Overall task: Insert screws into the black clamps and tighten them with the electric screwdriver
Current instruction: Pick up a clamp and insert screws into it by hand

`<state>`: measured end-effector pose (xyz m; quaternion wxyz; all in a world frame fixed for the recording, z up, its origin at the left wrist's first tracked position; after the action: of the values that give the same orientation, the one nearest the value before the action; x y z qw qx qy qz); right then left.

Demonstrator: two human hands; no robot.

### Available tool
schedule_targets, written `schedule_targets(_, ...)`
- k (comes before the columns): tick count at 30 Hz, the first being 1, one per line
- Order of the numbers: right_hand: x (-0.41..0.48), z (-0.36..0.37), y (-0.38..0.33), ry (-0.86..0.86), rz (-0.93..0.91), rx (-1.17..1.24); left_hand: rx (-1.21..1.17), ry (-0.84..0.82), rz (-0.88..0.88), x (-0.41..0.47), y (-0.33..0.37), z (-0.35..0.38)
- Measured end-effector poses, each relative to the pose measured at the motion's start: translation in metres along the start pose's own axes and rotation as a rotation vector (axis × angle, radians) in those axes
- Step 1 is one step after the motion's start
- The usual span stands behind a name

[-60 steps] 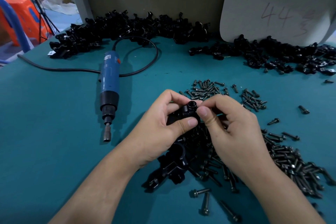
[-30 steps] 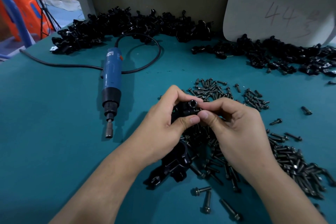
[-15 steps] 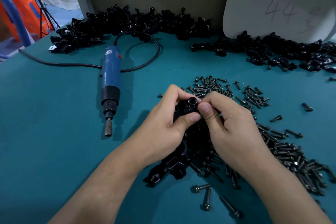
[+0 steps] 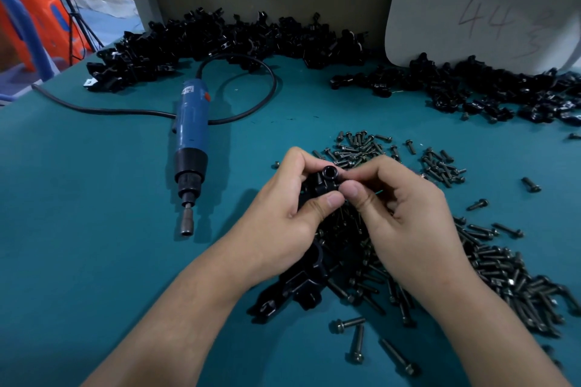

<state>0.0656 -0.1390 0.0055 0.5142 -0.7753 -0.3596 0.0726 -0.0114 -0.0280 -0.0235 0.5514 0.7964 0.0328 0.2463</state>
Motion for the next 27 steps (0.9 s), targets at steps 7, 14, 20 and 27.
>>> schedule_targets(7,-0.0004,-0.0004,-0.0016,-0.018,-0.018,0.061,-0.022,0.008,0.006,0.0005,-0.0023,-0.0018)
schedule_targets(14,0.0006,0.0018,0.0033,-0.036,0.003,0.139,-0.088,0.045,0.026,0.0015,-0.0016,-0.006)
schedule_targets(20,0.0,-0.0013,0.0049,0.01,0.001,0.053,-0.02,0.011,0.075,0.0044,0.0052,-0.0043)
schedule_targets(27,-0.0011,0.0014,0.0003,0.01,-0.02,0.031,-0.034,-0.008,0.072,0.0036,0.0039,-0.0018)
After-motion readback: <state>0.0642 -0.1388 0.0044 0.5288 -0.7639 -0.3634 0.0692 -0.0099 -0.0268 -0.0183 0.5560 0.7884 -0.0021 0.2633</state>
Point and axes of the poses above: each hand's wrist, its own x-axis towards the middle knuckle, its own z-axis out of the palm, y = z × x, the point moved 10 cm from there along x, towards the middle knuckle, and after that the axes turned 10 degrees about z, right-handed, at the moved point
